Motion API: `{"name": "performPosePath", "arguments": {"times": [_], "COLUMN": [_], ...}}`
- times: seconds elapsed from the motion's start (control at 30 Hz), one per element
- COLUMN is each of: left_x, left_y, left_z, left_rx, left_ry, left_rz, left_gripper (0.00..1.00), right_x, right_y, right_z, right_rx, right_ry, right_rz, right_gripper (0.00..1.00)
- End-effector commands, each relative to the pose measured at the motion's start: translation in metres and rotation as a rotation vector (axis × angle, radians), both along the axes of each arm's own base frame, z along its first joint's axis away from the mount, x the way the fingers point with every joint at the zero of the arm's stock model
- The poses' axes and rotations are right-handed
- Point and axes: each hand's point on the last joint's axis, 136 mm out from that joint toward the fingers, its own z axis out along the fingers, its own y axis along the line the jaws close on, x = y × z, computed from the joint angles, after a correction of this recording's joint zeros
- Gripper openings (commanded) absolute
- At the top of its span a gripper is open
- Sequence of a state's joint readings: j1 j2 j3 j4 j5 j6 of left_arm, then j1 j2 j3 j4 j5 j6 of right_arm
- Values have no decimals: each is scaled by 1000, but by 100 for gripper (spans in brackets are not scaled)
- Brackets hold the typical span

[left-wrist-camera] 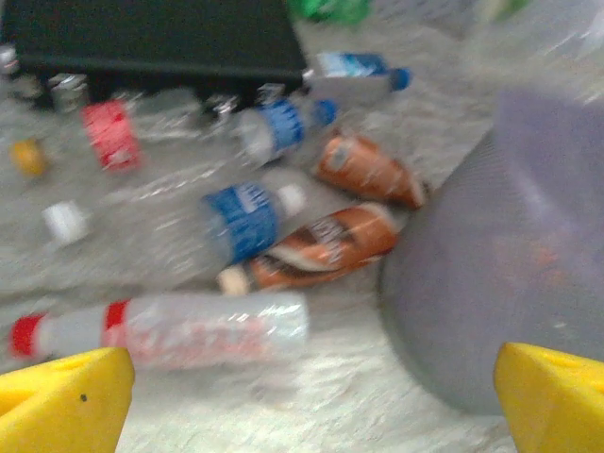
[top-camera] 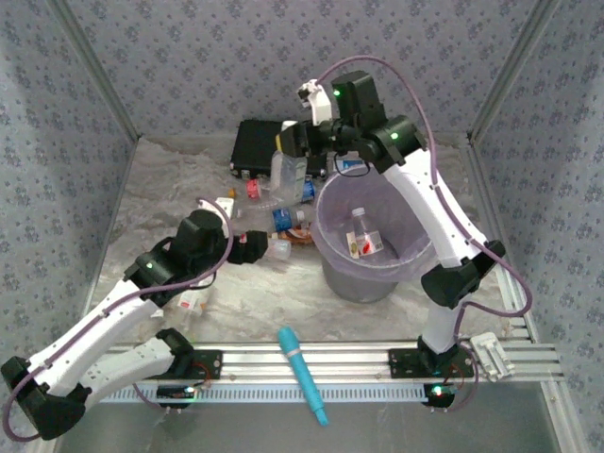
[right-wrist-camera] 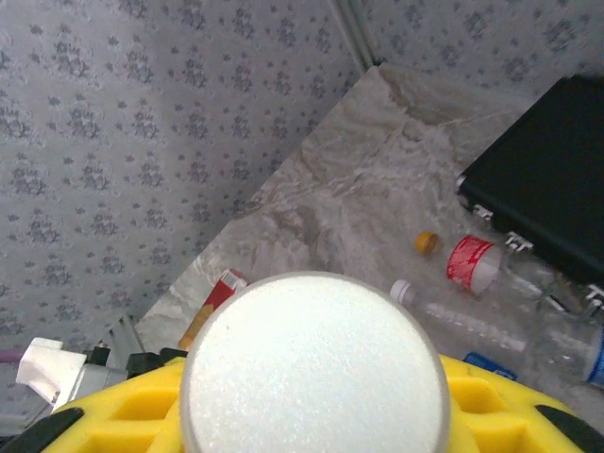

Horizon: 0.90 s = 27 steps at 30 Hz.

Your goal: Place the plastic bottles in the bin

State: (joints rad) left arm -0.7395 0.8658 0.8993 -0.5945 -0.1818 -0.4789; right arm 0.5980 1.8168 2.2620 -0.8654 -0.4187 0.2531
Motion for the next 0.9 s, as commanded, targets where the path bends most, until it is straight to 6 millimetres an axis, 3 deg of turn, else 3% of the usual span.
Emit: {"name": "performPosePath", "arguments": {"times": [0.0, 0.23, 0.4, 0.57, 0.87], "left_x": [-20, -36, -35, -36, -49], "left_y": [39, 80, 92, 109, 124], "left_z": [-33, -56, -69, -90, -120], "left_rx": [172, 403, 353, 253, 259], "left_ry": [142, 323, 392, 468, 515], "left_rz": [93, 200, 289, 416, 498], "left_gripper": [98, 98, 96, 96, 97], "right_x": [-10, -17, -29, -40, -57], "right_y": [-35, -112, -157, -173, -170], "right_z": [25, 25, 6, -31, -104], "right_rx": [-33, -172, -238, -301, -361], "right_ry": [-60, -75, -24, 62, 221], "right_rz": [-53, -226, -324, -356, -320], "right_gripper": [25, 25, 25, 25, 25]}}
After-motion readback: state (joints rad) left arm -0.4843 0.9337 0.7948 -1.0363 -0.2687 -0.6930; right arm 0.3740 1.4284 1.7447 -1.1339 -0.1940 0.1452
